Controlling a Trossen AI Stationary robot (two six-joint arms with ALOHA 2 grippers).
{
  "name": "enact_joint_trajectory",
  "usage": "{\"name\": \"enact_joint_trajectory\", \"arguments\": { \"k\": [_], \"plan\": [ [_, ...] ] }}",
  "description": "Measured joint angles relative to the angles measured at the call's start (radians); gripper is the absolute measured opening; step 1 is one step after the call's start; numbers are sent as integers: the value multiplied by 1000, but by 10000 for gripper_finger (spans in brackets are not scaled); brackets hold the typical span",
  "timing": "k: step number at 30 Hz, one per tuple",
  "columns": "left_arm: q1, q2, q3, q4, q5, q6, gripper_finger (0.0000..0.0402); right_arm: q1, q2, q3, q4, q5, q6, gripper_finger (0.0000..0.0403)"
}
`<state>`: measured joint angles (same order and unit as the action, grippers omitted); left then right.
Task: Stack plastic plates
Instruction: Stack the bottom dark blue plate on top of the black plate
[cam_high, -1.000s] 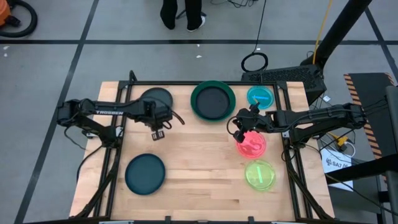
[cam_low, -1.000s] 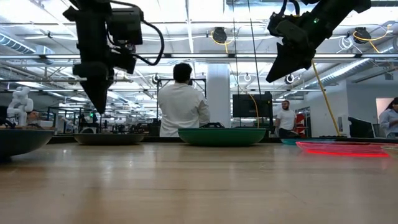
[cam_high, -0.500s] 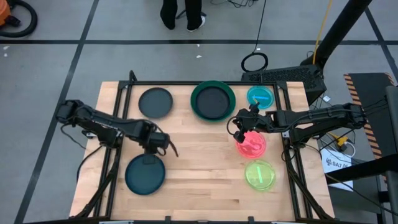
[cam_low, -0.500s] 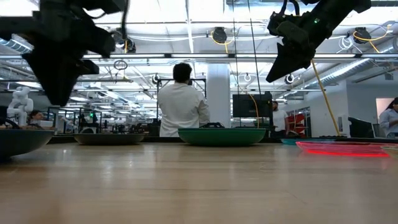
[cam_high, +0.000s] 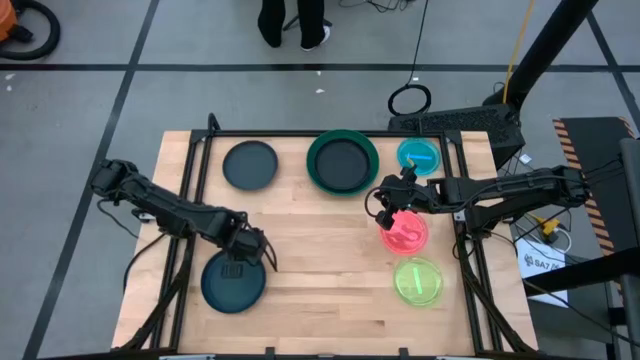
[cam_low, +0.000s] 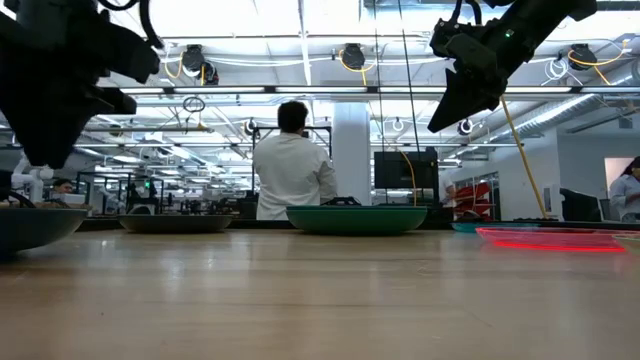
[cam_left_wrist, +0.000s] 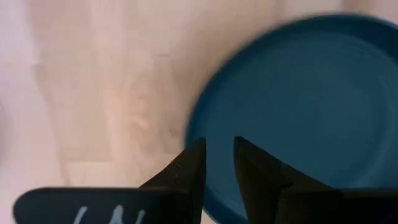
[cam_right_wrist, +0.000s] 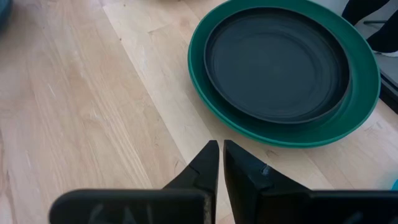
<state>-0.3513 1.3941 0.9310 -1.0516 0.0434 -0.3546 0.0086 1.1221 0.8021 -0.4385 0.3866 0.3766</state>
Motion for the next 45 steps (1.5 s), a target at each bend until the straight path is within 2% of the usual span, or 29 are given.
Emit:
{"name": "enact_joint_trajectory", "arguments": {
  "k": [3,6,8,10,17,21,30,42,45],
  "plan": [
    [-22,0,0,0,44,46,61,0,0,0,0,0,-2,18],
    [-29,0,0,0,-7,18,17,0,0,0,0,0,-4,18],
    [-26,0,0,5,-53,-13,7,0,0,0,0,0,-4,18],
    [-27,0,0,5,-68,-18,15,0,0,0,0,0,-4,18],
    [-19,0,-7,7,-81,-13,109,0,0,0,0,0,-6,18],
    [4,0,-54,13,-88,-18,139,0,0,0,0,0,-22,18],
    [33,0,-156,179,-43,5,143,0,0,0,0,0,-23,18],
    [39,0,-161,196,-41,-1,143,0,0,0,0,0,-41,18],
    [39,0,-188,254,-30,-20,143,0,0,0,0,0,-47,18]
  ]
}}
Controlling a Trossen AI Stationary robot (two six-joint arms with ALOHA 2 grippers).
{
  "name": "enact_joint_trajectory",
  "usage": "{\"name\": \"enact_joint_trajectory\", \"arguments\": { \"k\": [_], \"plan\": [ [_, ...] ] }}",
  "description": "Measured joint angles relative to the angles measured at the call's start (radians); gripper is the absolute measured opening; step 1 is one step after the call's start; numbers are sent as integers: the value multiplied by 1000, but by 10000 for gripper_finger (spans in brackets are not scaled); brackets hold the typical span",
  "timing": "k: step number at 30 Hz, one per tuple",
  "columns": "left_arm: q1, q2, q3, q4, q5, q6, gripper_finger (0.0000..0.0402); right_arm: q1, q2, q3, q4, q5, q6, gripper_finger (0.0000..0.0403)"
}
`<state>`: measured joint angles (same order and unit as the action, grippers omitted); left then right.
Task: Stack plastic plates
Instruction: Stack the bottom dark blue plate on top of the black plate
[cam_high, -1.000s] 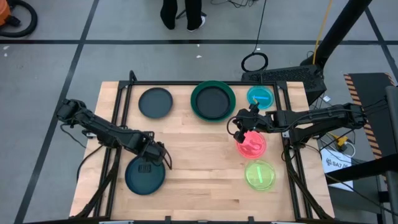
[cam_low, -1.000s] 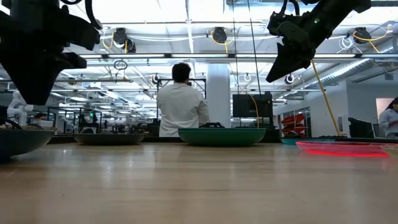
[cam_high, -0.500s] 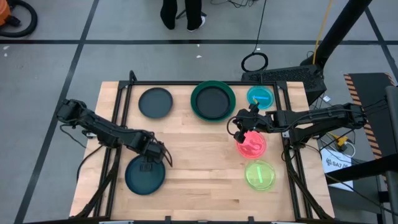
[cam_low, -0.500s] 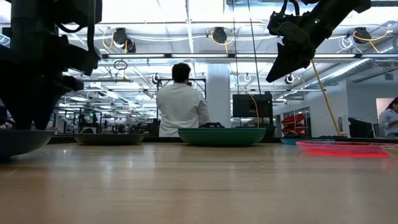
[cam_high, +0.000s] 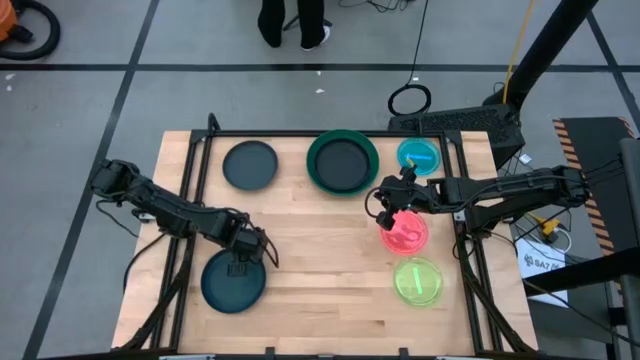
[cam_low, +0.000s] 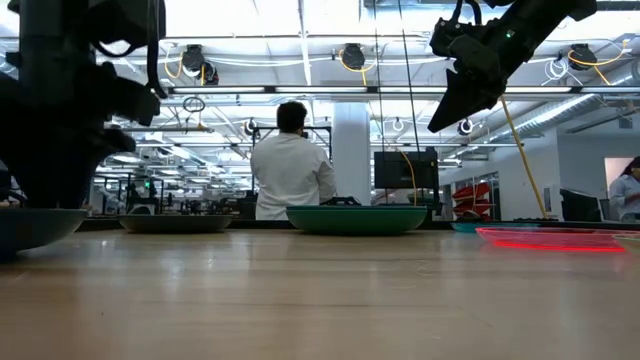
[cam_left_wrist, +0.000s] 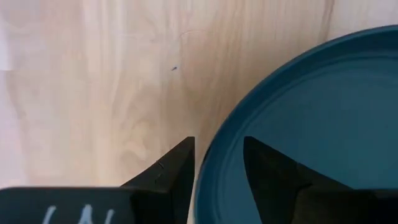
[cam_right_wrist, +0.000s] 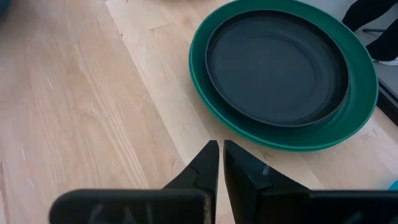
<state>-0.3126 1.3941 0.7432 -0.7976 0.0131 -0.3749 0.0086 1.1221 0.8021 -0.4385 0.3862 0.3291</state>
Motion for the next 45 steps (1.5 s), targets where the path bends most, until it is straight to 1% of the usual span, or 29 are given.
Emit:
{"name": "enact_joint_trajectory", "arguments": {
  "k": [3,12,18,21,25,31,34,38,45],
  "plan": [
    [-4,0,-37,54,14,-8,143,0,0,0,0,0,-5,18],
    [-7,1,-41,76,-10,-47,143,0,0,0,0,0,-28,18],
    [-26,53,-41,109,-12,-48,142,0,0,0,-2,0,-36,18],
    [-42,81,-41,104,4,-48,140,0,0,0,-6,0,-39,18],
    [-52,88,-40,106,13,-76,116,0,0,0,-7,0,-54,18],
    [-58,87,-38,103,21,-80,51,0,0,0,-7,0,-54,18],
    [-53,85,-35,97,27,-80,27,0,0,0,-7,0,-54,18],
    [-43,85,-9,91,28,-73,16,0,0,0,-7,0,-58,18],
    [-7,83,88,92,-67,-21,12,0,0,0,-8,0,-58,18]
  ]
}}
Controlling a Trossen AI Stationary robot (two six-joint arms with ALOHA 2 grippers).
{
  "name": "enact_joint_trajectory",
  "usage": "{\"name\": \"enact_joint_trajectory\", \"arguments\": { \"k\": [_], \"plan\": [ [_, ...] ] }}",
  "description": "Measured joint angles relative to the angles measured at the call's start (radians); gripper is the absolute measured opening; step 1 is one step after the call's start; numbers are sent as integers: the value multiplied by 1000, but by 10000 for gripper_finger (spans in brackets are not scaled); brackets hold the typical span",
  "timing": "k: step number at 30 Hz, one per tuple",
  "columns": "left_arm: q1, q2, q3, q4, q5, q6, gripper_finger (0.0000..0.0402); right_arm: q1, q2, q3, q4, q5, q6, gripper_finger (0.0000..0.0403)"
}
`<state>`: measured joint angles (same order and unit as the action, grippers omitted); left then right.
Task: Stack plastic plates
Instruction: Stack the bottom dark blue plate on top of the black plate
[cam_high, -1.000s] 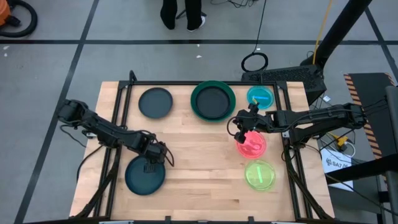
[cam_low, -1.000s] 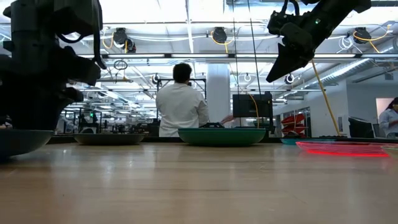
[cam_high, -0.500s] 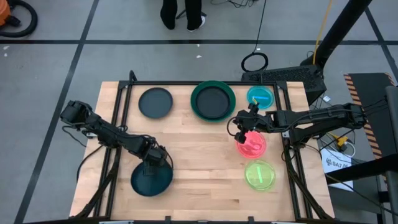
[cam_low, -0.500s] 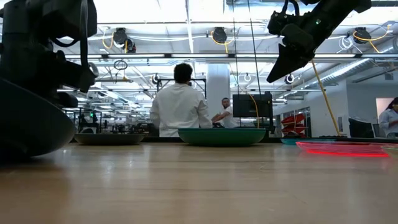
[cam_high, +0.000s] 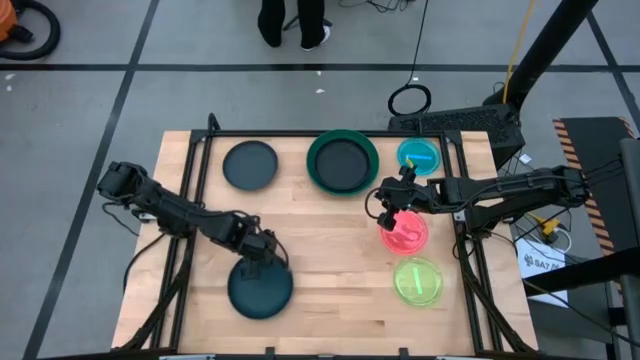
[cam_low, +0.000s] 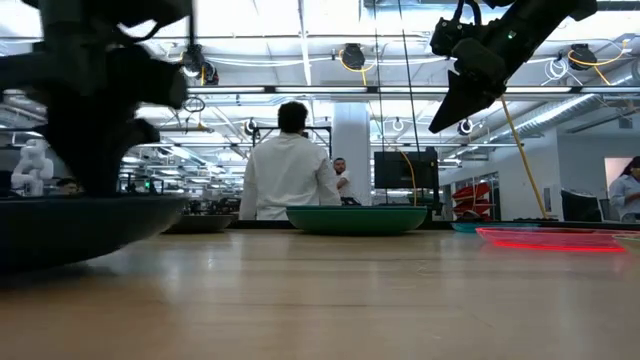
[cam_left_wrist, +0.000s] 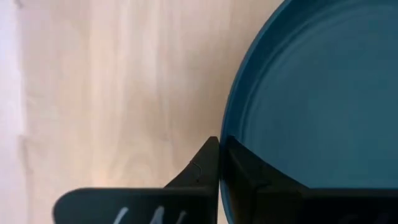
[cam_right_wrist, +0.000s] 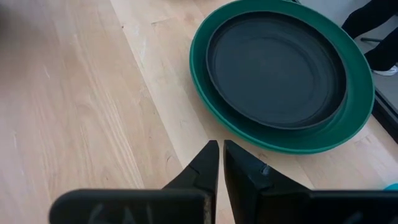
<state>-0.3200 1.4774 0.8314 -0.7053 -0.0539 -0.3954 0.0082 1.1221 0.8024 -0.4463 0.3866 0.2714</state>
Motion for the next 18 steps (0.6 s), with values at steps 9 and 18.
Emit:
{"name": "enact_joint_trajectory", "arguments": {
  "k": [9,18],
  "plan": [
    [156,-5,119,-1,-64,86,12,0,0,0,-45,0,4,18],
    [473,-3,337,57,-141,154,12,0,0,0,-93,-94,-44,18]
  ]
}}
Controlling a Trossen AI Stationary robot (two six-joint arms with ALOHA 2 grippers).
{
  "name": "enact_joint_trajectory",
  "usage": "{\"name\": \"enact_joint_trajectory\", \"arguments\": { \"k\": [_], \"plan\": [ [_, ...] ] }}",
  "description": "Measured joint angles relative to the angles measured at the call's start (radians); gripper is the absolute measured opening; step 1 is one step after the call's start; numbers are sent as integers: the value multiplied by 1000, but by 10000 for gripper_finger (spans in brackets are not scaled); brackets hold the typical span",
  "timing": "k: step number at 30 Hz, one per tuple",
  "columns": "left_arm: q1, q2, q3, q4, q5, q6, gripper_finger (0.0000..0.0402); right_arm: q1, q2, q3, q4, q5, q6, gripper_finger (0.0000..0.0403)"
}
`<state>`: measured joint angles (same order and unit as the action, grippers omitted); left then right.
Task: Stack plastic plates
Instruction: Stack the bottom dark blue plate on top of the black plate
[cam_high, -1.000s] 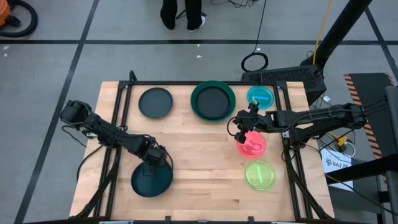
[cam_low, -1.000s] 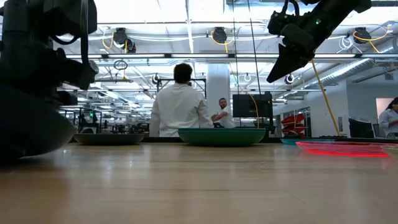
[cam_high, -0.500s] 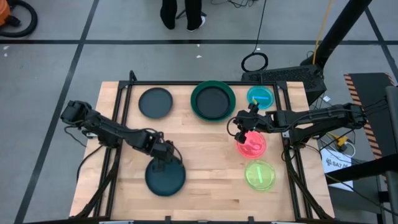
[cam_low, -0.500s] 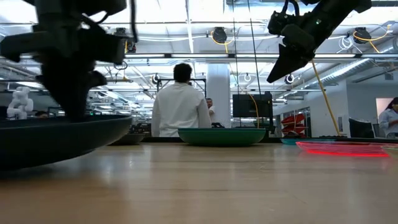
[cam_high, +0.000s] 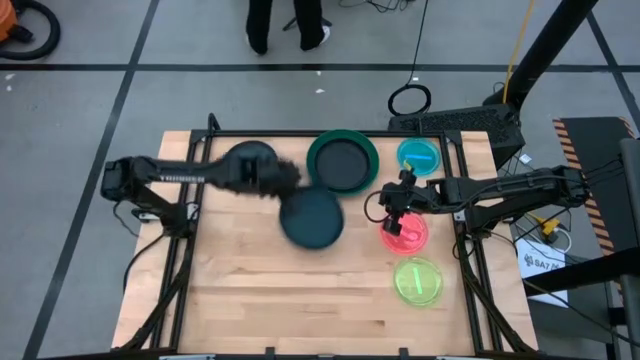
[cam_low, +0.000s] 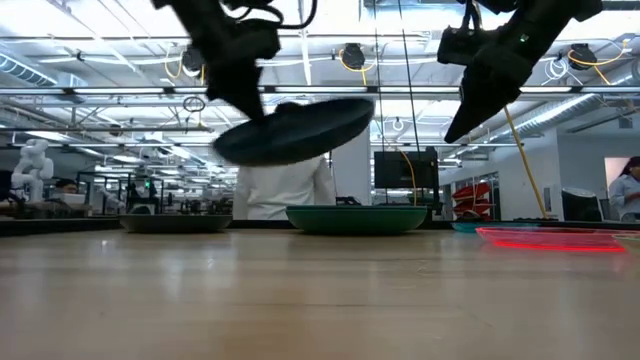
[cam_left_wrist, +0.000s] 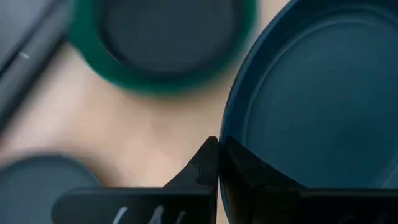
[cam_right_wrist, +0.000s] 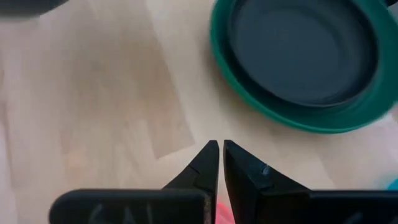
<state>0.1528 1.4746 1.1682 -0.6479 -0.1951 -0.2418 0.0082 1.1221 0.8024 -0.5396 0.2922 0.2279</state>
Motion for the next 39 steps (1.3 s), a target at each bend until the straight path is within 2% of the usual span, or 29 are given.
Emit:
{"name": "enact_joint_trajectory", "arguments": {
  "k": [4,7,11,15,19,24,30,39],
  "plan": [
    [163,32,84,105,11,58,12,0,0,0,-23,-10,-8,18],
    [264,88,149,183,56,82,12,0,0,0,-27,-9,-21,18],
    [355,225,264,197,137,91,12,0,0,0,-27,-9,-39,18],
    [406,379,403,133,175,134,12,0,0,0,-30,-8,-44,18],
    [441,506,533,26,181,146,12,0,0,0,-30,-8,-46,18],
    [453,589,634,-37,198,142,12,0,0,0,-29,-7,-46,18],
    [447,596,651,-55,197,126,12,0,0,0,-26,-7,-33,18],
    [428,596,651,-144,187,107,39,0,0,0,6,-7,-31,18]
  ]
}}
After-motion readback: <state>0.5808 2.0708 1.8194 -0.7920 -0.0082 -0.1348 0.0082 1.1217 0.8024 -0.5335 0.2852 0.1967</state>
